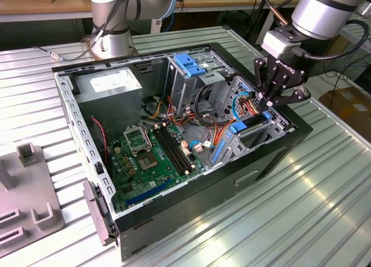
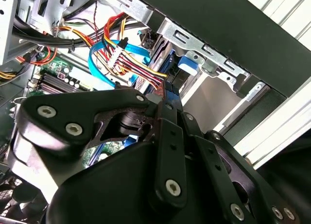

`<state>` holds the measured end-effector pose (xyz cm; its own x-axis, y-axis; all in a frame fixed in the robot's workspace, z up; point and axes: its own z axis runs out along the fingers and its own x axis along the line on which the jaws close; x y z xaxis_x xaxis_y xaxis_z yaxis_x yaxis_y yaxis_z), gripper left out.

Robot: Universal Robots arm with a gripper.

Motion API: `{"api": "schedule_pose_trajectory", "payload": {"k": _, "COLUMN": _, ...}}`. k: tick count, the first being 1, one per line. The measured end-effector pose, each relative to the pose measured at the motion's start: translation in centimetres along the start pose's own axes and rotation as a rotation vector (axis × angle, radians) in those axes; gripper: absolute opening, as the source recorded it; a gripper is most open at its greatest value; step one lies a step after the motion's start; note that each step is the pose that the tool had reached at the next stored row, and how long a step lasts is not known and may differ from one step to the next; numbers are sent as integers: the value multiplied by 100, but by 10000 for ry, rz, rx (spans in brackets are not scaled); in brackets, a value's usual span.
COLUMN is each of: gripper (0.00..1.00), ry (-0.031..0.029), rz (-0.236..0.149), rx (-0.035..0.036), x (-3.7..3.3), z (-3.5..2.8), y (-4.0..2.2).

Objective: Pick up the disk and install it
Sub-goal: 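Insert the first disk wire, then insert the second disk wire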

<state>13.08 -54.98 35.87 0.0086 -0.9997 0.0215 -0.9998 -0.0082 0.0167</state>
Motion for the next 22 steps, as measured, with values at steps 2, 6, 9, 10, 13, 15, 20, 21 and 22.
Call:
{"api": "schedule_pose_trajectory", "payload": {"k": 2, "gripper": 10, "ry": 0, "rz": 0, "rx": 9, "x": 0, "z": 0, "y": 0}}
{"api": "schedule_pose_trajectory", "payload": {"k": 6, "gripper": 10, "ry": 0, "rz": 1, "rx": 26, "x": 0, "z": 0, "y": 0}}
{"api": "schedule_pose_trajectory", "payload": {"k": 9, "gripper": 10, "ry": 0, "rz": 1, "rx": 30, "x": 0, "z": 0, "y": 0}}
{"api": "schedule_pose_trajectory", "payload": {"k": 10, "gripper": 10, "ry": 0, "rz": 0, "rx": 32, "x": 0, "z": 0, "y": 0}}
{"api": "schedule_pose_trajectory", "payload": {"k": 13, "gripper": 10, "ry": 1, "rz": 1, "rx": 32, "x": 0, "z": -7, "y": 0}}
{"api": "schedule_pose_trajectory", "payload": {"k": 15, "gripper": 10, "ry": 1, "rz": 1, "rx": 33, "x": 1, "z": -26, "y": 1}}
{"api": "schedule_pose_trajectory", "payload": {"k": 20, "gripper": 10, "ry": 0, "rz": 1, "rx": 33, "x": 2, "z": -207, "y": 4}}
{"api": "schedule_pose_trajectory", "payload": {"k": 21, "gripper": 10, "ry": 1, "rz": 1, "rx": 33, "x": -5, "z": -285, "y": 5}}
{"api": "schedule_pose_trajectory", "payload": {"k": 22, "gripper": 10, "ry": 12, "rz": 1, "rx": 32, "x": -12, "z": -313, "y": 6}}
